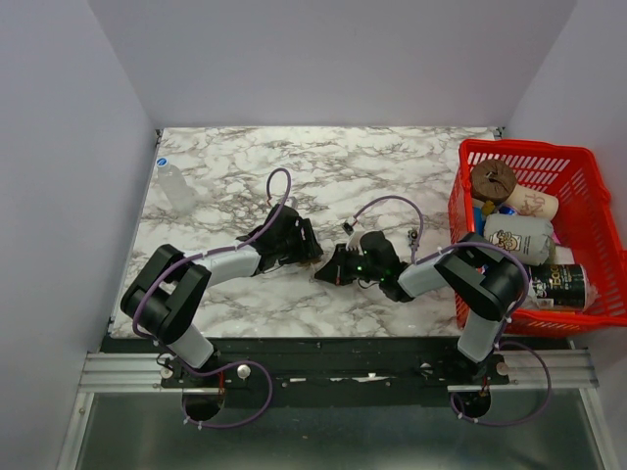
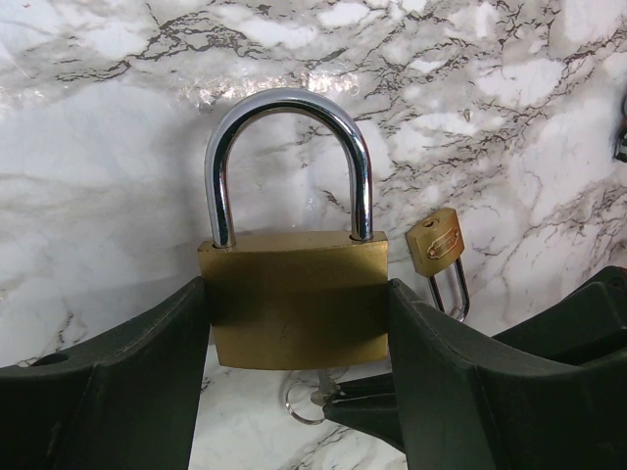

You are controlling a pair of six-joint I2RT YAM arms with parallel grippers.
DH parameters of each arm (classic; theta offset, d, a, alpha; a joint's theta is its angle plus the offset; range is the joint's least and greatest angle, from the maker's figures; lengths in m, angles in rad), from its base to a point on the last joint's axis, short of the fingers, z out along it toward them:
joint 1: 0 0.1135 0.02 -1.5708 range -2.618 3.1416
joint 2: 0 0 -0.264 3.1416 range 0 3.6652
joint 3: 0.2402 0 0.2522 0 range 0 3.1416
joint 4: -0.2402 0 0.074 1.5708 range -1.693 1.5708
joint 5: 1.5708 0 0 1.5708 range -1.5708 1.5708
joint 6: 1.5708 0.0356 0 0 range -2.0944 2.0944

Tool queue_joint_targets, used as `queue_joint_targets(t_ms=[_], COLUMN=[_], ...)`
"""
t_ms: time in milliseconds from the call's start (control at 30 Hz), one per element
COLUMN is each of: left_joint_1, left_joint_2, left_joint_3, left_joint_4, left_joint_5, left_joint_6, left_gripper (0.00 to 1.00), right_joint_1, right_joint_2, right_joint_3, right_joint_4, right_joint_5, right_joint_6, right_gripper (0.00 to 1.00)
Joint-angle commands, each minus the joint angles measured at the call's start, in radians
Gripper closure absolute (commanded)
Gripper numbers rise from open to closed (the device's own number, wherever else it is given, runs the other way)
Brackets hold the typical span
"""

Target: Unlock with the key

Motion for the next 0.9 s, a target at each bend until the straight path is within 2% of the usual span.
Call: queue_joint_targets(t_ms=[0,500,867], left_joint_1=[-0.002,-0.002,-0.002], left_joint_2=[0.013,0.01,0.01], left_joint_3=[0.007,0.01,0.01], left_joint_4=[-0.026,-0.031,-0.034], left_joint_5=[-0.016,-0.013,-0.013], left_joint_6=[0.014,0.02,0.02], left_gripper=[1.0,1.0,1.0], right_joint_1=[0.012,0.035,0.029], right_joint_2=[-0.009,-0.038,-0.017], right_joint_3=[0.015,0.012,-0.005], right_joint_4=[-0.011,-0.018,0.013], right_joint_5=[0.011,0.001,0.034], right_joint_6=[-0.028,-0.053,0.013], right_gripper=[0.99,0.99,0.99])
